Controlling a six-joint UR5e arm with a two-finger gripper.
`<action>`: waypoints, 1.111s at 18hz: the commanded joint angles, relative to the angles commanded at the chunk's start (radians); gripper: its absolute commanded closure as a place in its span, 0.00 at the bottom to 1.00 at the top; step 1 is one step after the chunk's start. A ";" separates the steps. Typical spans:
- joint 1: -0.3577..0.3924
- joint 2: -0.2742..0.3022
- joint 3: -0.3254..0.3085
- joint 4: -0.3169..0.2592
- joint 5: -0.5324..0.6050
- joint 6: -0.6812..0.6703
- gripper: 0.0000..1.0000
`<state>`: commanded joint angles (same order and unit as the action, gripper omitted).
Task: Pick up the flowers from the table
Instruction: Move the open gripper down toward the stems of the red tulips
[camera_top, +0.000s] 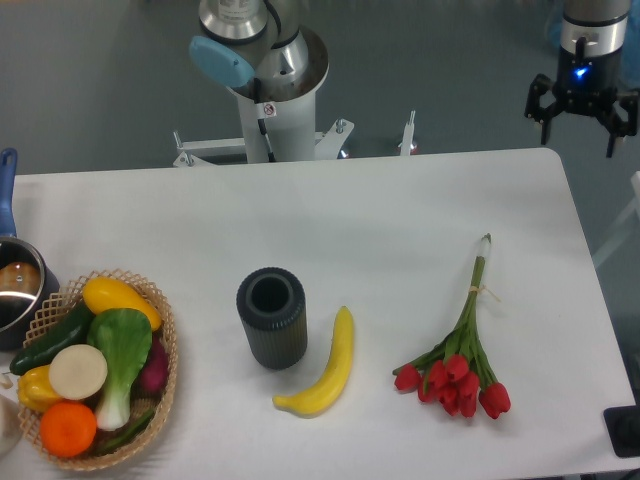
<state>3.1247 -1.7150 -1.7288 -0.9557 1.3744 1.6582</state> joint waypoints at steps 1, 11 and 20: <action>-0.002 -0.002 0.002 0.000 0.000 0.000 0.00; -0.043 -0.021 -0.014 0.003 -0.023 -0.123 0.00; -0.143 -0.152 -0.011 0.046 -0.146 -0.313 0.00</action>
<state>2.9822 -1.8667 -1.7396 -0.9097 1.2288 1.3456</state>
